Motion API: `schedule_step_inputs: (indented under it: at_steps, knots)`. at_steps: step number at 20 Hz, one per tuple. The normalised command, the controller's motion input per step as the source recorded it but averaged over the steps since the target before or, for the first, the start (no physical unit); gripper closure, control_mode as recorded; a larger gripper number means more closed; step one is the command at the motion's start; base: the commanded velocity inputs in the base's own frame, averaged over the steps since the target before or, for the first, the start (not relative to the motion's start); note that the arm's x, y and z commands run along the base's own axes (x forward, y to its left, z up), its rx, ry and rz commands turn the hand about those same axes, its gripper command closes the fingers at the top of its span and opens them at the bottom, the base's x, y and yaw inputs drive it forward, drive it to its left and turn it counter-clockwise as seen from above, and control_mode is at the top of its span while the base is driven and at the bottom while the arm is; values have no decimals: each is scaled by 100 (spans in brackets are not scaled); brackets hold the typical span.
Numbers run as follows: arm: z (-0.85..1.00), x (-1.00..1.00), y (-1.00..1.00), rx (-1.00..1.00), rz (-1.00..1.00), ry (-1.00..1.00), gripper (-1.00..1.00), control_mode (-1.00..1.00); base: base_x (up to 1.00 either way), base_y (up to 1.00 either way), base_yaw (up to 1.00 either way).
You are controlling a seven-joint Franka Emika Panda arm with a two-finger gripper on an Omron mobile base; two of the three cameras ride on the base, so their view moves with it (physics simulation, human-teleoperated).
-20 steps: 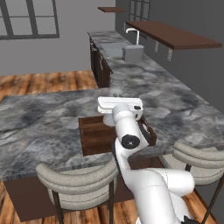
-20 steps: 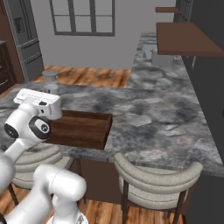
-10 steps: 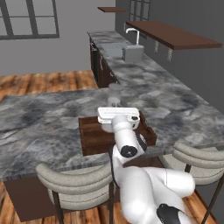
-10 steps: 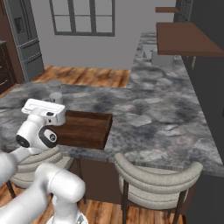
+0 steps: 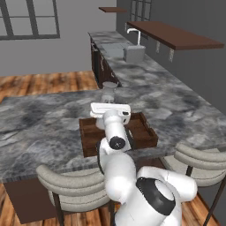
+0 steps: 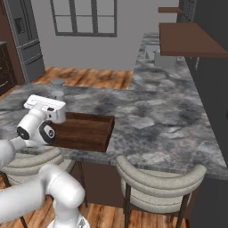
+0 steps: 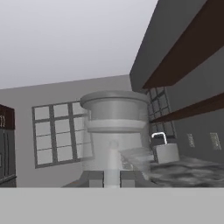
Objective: There is a tray on the dining counter. Grab the cup, mug, and pitcher and place them on the tray. The pitcher may be placed next to the tray if it cannot fit the tray.
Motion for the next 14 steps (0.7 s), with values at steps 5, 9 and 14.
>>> schedule_step_inputs:
  at_steps: [5,9,14]
  knots:
    - [-34,32,4,0,0,5,100,-100,0,0,0]
    - [-45,40,5,0,0,6,100,-100,0,0,0]
    - [-26,49,18,-2,0,1,100,-100,0,0,0]
